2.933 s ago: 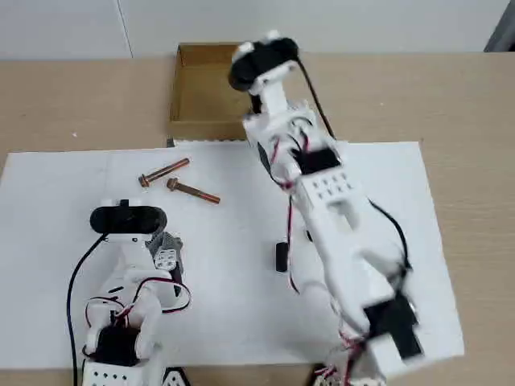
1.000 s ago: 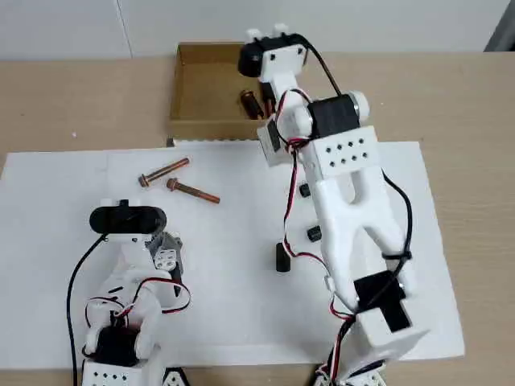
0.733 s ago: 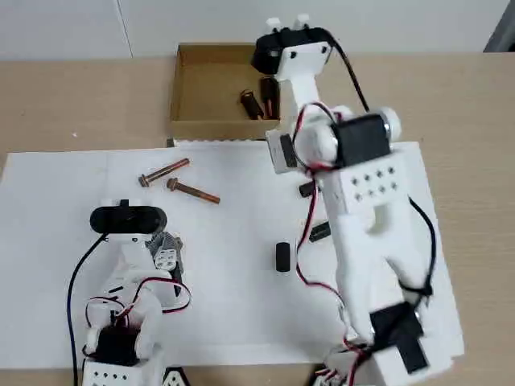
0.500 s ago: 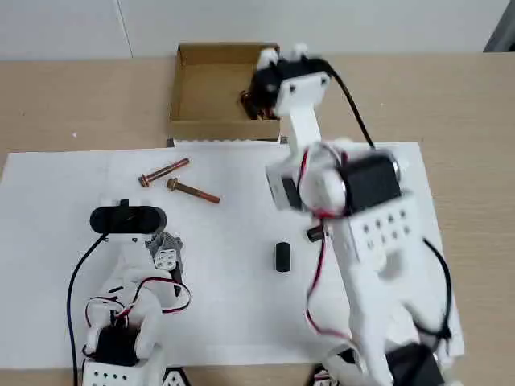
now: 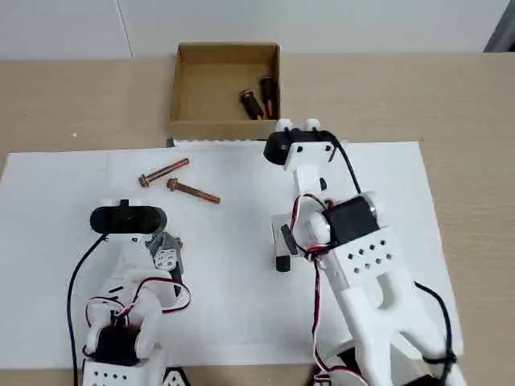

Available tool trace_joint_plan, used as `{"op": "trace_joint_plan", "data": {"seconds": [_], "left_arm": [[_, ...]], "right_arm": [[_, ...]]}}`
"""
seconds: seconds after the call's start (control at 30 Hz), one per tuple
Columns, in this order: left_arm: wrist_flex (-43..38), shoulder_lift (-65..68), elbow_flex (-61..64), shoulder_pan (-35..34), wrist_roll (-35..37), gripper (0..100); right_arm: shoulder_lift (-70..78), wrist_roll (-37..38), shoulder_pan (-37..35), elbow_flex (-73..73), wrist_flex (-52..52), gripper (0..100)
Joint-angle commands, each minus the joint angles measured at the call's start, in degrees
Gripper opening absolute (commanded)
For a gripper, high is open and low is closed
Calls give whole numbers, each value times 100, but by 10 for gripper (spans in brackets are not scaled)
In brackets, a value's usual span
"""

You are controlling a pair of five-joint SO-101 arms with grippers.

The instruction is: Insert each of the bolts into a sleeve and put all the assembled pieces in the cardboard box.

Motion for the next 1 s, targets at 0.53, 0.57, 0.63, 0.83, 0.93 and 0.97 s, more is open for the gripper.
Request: {"op": "trace_joint_plan", "data": {"seconds": [0.53,0.57,0.63,0.83,0.93,0.97], "left_arm": [[9,-62,-31,-26,-9,6],[9,-62,-31,-26,-9,6],[9,-62,-31,-26,-9,6],[9,-62,-31,-26,-9,6],[9,-62,-31,-26,-9,6],[9,-62,-31,-26,-9,6]], "right_arm": [[-145,-141,-22,2057,-2158,134],[-145,-141,-66,2110,-2237,124],[-136,-141,-136,2198,-2369,113],[-40,-149,-286,2356,-2607,115],[312,-167,-286,2356,-2607,115],[453,-176,-277,2356,-2651,114]]}}
